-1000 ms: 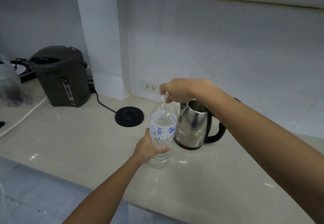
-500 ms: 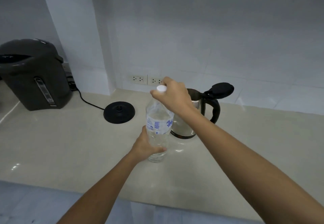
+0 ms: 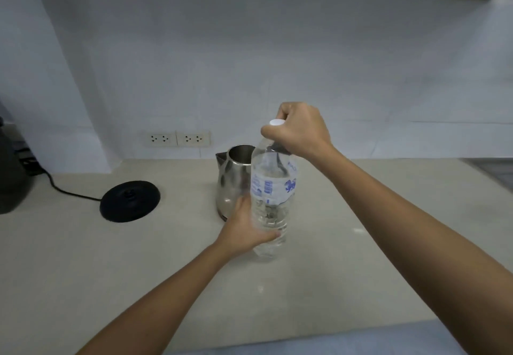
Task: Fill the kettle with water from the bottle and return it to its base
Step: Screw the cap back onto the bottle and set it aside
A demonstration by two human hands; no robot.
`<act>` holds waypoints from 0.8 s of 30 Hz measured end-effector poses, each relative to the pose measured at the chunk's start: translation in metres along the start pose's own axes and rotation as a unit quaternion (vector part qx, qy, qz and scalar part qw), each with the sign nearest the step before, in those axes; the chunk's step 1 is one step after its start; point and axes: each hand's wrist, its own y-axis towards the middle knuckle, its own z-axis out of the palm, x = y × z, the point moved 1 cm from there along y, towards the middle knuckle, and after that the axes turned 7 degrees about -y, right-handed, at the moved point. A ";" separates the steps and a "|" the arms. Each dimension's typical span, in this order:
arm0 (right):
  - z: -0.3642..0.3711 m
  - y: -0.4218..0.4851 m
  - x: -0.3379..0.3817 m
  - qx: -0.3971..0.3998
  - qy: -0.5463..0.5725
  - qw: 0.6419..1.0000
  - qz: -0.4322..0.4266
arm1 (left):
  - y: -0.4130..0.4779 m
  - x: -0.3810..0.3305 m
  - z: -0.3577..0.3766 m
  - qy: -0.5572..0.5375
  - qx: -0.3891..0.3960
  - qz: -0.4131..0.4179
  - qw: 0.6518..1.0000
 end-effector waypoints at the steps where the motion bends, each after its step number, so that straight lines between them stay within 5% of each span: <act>1: -0.011 0.005 -0.011 -0.008 -0.005 1.000 0.010 | 0.009 -0.008 0.014 -0.015 0.010 0.010 1.000; 9: -0.076 0.048 -0.134 -0.094 -0.025 0.986 0.133 | 0.091 -0.078 0.124 0.027 0.105 0.052 0.993; 24: -0.083 0.099 -0.268 -0.098 -0.010 0.969 0.226 | 0.183 -0.106 0.246 0.050 0.104 -0.044 0.992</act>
